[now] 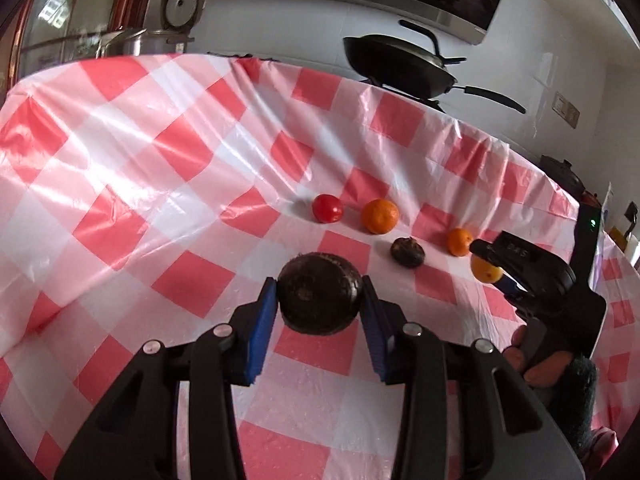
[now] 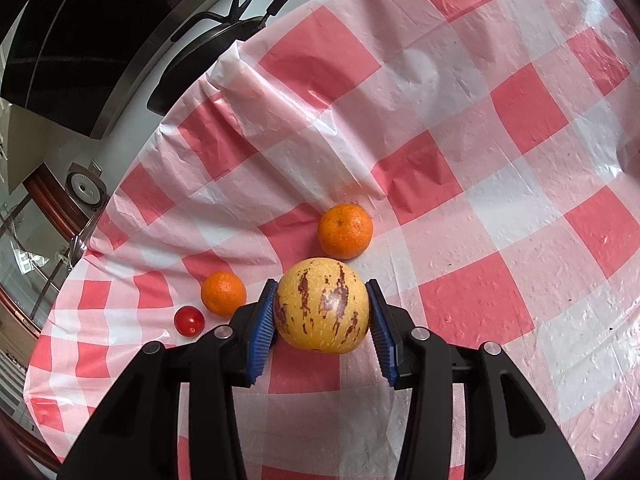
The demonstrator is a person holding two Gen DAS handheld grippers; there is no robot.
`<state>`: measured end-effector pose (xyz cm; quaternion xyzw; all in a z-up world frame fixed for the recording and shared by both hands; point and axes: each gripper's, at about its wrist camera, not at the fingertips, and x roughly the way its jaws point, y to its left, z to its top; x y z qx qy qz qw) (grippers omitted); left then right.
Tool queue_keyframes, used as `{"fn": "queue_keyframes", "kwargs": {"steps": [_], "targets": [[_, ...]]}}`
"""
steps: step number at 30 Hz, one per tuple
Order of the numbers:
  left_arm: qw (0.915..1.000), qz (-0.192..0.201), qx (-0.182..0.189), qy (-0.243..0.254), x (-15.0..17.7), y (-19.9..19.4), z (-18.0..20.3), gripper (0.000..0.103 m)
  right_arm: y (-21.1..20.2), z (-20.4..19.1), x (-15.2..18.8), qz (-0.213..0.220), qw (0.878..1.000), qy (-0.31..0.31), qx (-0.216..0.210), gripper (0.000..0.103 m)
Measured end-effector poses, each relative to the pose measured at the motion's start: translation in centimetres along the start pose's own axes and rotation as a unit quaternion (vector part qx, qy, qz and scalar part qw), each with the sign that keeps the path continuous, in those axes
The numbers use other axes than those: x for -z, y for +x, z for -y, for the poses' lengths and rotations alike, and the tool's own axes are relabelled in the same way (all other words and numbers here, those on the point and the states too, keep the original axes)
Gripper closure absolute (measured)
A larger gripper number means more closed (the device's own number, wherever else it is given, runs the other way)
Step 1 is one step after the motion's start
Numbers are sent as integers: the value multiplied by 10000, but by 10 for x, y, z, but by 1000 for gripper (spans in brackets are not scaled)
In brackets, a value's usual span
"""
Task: Organize fruits
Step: 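Carry the striped melon and dark fruit off the table over the box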
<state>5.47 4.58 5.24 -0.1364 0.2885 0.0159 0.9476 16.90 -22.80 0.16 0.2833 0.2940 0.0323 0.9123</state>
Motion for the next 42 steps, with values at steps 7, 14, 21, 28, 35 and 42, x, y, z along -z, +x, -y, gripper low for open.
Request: {"fn": "queue_keyframes", "kwargs": {"steps": [7, 14, 21, 28, 35, 42], "targets": [[9998, -143, -46, -137, -2, 10, -7, 62, -1, 0, 0, 9, 10000, -39, -24, 59], [9996, 54, -197, -171, 1, -15, -15, 62, -39, 1, 19, -27, 9996, -29, -273, 59], [9990, 227, -298, -229, 27, -74, -34, 62, -106, -12, 65, -443, 9974, -204, -535, 59], [9988, 218, -448, 18, 57, -125, -55, 62, -154, -40, 120, -829, 9915, -585, -817, 59], [9970, 240, -723, 102, 78, -170, -94, 61, -192, -84, 170, -1051, 9766, -1456, -1186, 59], [9938, 178, -1101, -31, 98, -201, -143, 61, -209, -125, 220, -1340, 9535, -2286, -1437, 59]]}}
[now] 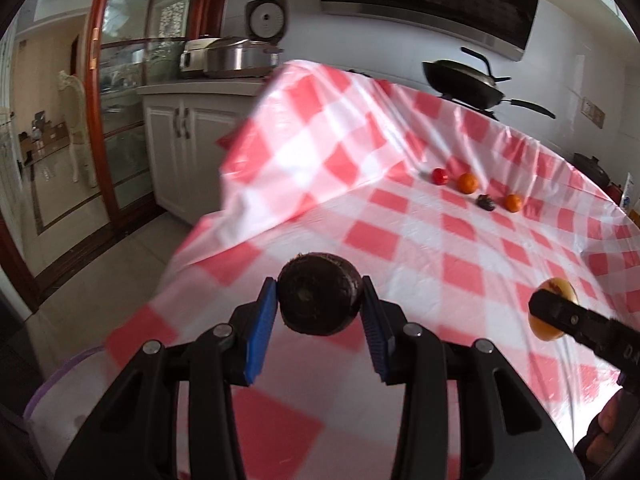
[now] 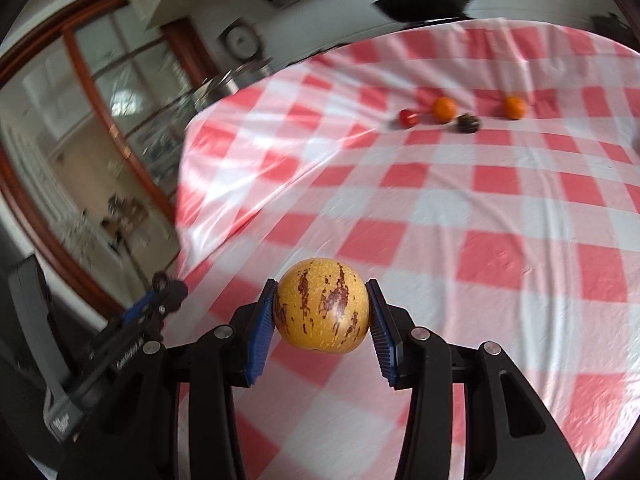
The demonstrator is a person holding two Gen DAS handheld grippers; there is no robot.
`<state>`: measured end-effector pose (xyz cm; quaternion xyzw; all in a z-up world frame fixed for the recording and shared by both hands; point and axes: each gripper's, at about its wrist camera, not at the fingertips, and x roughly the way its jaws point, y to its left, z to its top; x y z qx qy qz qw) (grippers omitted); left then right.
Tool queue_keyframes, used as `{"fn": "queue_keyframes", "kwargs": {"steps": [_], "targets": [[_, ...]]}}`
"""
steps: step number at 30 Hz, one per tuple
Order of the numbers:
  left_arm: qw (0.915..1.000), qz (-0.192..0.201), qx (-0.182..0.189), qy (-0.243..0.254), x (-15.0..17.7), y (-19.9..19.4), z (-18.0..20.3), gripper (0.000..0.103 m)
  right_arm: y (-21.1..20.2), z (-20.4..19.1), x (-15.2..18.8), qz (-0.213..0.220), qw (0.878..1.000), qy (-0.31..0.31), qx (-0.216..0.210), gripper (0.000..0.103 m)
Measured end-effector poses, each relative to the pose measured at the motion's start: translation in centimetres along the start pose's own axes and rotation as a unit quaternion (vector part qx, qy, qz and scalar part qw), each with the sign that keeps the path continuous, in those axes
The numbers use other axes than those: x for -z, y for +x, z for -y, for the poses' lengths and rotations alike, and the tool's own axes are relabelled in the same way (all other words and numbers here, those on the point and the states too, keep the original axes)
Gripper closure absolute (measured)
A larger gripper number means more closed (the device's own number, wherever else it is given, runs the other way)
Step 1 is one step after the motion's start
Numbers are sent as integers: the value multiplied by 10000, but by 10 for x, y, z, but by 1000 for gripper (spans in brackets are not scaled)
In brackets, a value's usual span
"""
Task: Organize fruits
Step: 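Carry the striped melon and dark fruit off the table over the box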
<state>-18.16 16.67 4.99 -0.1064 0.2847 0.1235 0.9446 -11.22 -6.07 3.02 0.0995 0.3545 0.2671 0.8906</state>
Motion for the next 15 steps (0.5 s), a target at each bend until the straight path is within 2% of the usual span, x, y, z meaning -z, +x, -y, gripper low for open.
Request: {"fn": "queue_keyframes", "kwargs": {"steps": [9, 15], "targets": [[9989, 4, -372, -271, 20, -24, -61, 61, 17, -62, 32, -443, 9945, -911, -263, 59], [9965, 30, -587, -592, 30, -38, -102, 61, 29, -113, 61, -770, 9804, -1716, -589, 59]]}}
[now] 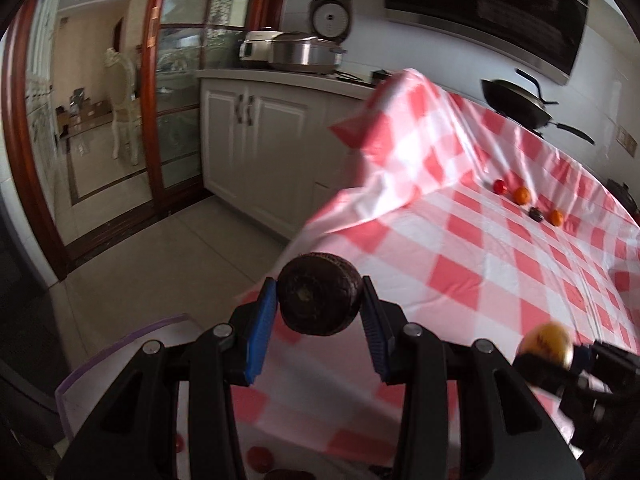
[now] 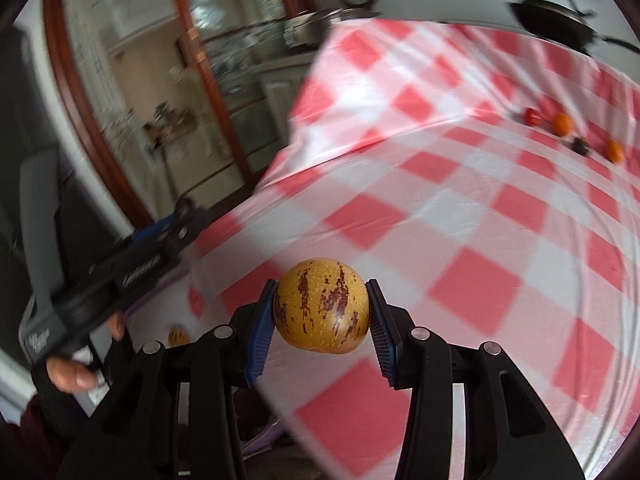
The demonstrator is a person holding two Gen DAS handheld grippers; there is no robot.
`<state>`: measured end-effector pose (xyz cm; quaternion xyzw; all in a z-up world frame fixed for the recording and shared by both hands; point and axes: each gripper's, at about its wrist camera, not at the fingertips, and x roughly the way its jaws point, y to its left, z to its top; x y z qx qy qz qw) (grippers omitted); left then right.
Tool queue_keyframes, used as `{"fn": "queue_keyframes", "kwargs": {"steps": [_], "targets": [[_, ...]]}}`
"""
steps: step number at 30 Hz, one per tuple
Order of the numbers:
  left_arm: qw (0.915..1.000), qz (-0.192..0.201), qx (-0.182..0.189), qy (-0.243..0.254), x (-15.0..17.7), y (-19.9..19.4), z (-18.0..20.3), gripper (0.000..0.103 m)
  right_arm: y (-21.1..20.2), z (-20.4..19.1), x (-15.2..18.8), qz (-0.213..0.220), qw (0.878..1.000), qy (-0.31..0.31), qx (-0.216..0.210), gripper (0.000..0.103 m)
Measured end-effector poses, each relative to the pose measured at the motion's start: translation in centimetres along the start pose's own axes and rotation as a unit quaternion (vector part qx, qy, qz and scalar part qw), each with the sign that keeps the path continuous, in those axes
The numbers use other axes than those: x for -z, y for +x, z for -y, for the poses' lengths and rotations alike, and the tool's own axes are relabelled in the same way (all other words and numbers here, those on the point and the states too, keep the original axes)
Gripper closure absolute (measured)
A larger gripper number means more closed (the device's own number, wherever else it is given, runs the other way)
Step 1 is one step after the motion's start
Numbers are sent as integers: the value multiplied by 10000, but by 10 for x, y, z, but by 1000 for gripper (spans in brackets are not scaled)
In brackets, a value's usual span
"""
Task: Organize fruits
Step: 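Carry the striped melon and dark fruit off the table over the box, then open both tools to drop the melon and dark fruit into the box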
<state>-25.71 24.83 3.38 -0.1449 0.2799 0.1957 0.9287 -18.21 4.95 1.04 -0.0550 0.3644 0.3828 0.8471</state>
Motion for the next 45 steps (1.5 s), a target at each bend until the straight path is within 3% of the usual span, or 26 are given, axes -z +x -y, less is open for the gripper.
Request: {"fn": "queue_keyframes", "kwargs": {"steps": [7, 12, 16, 20, 26, 32, 39, 40, 43, 45], "targets": [[9986, -99, -332, -404, 14, -4, -57, 61, 20, -71, 22, -361, 9897, -1235, -632, 59], [9949, -478, -603, -652, 36, 13, -93, 61, 44, -106, 43, -802, 9754, -1813, -966, 59], [9898, -927, -788, -737, 56, 37, -112, 61, 76, -118, 60, -1295, 9661, -2031, -928, 59], [9788, -1553, -930, -963, 78, 64, -131, 61, 115, -125, 77, -1829, 9536, -2293, -685, 59], [9639, -2249, -1116, -883, 106, 92, -142, 61, 157, -139, 96, -2440, 9342, -2560, -470, 59], [9577, -2540, -1097, -792, 124, 104, -143, 61, 176, -144, 111, -2799, 9197, -2736, -325, 59], [9571, -2568, -1151, -695, 127, 112, -138, 61, 184, -144, 110, -2867, 9184, -2708, -311, 58], [9572, -2559, -1154, -702, 127, 111, -138, 60, 184, -144, 110, -2858, 9187, -2708, -311, 58], [9587, -2472, -1176, -766, 121, 110, -142, 39, 180, -146, 108, -2789, 9208, -2711, -296, 57], [9602, -2371, -1233, -817, 114, 108, -144, 28, 176, -149, 106, -2684, 9246, -2684, -341, 46]]}}
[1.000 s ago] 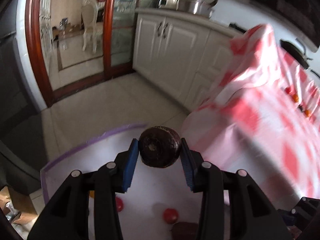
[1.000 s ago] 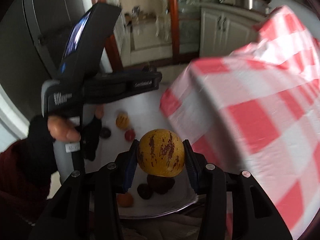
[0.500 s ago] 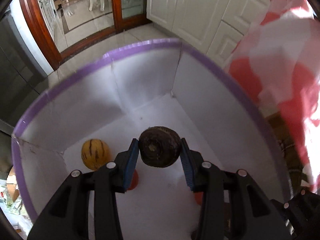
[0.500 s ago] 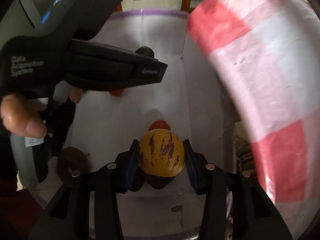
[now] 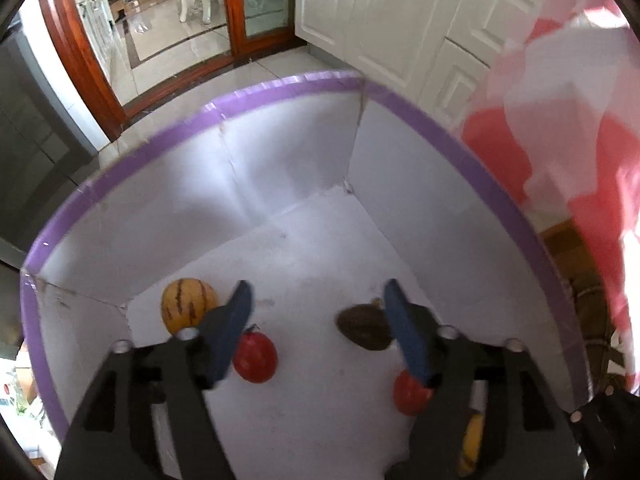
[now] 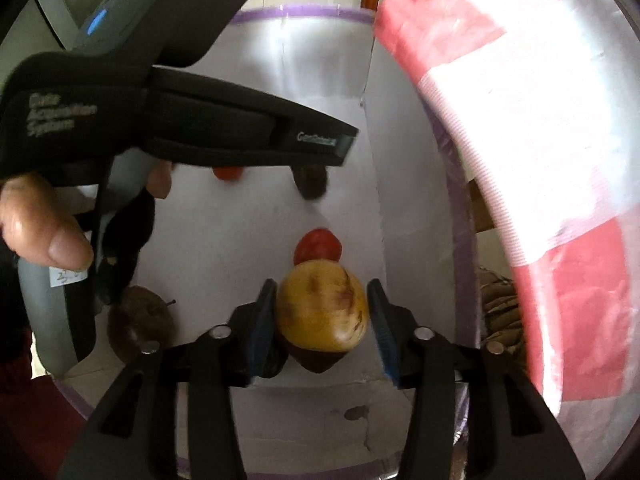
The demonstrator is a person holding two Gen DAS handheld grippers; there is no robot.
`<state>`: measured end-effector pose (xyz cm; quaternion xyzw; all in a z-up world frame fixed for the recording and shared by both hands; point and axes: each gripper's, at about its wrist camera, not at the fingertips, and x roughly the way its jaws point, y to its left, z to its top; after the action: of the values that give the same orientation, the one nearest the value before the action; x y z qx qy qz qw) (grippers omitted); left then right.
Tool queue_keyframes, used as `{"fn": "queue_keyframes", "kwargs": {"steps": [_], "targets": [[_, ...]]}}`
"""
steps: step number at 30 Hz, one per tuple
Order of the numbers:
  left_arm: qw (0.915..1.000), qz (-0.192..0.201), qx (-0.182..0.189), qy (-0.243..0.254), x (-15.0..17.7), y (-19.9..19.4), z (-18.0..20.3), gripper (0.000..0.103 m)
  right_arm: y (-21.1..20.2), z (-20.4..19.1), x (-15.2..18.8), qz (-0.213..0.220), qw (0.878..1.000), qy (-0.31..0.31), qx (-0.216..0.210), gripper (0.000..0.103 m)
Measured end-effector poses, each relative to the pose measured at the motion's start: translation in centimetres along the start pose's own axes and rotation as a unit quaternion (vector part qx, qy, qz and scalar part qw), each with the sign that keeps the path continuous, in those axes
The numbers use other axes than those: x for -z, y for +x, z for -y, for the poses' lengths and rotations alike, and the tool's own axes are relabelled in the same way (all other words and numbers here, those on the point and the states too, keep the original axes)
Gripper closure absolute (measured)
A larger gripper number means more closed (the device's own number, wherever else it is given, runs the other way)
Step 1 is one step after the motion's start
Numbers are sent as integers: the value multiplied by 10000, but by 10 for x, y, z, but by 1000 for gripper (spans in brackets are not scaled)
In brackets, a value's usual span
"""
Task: Organize fruits
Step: 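Open both tools to drop the melon and dark fruit into the box, then move both open tools back over the remaining fruits on the table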
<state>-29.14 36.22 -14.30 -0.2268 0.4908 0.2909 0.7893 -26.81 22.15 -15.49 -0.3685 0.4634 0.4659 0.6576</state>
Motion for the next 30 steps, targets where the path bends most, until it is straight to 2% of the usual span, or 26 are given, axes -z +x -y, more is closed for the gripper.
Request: {"fn": "queue_keyframes", "kwargs": {"steps": [1, 2, 6, 9, 12, 15, 18, 23, 27, 30], "targets": [[10000, 46, -18, -26, -2, -2, -1, 26, -5, 0, 0, 93, 9999, 11, -42, 39], [9999, 79, -40, -49, -5, -2, -2, 25, -11, 0, 0, 178, 9998, 5, -85, 36], [9997, 210, -134, -32, -14, -13, 2, 22, -32, -5, 3, 429, 9988, -127, -182, 35], [9991, 358, -217, 75, -20, -27, 10, 22, -64, -7, 10, 813, 9960, -231, -273, 35], [9971, 609, -377, 246, -29, -48, 20, 22, -112, 2, 12, 1440, 9887, -107, -407, 34], [9928, 928, -612, 441, -39, -73, 35, 21, -154, 20, 22, 2004, 9785, 138, -476, 28], [9882, 1176, -780, 602, -44, -95, 51, 20, -201, 51, 36, 2658, 9627, 490, -145, 23], [9764, 1786, -1053, 600, -52, -143, 69, 14, -244, 109, 82, 3247, 9363, 1245, 497, 17], [9672, 2318, -684, 777, -60, -189, 106, 8, -262, 164, 128, 3497, 9108, 1979, 942, 16], [9593, 2584, -40, 1138, -58, -217, 161, 2, -264, 218, 167, 3572, 8840, 2818, 1073, 16]]}}
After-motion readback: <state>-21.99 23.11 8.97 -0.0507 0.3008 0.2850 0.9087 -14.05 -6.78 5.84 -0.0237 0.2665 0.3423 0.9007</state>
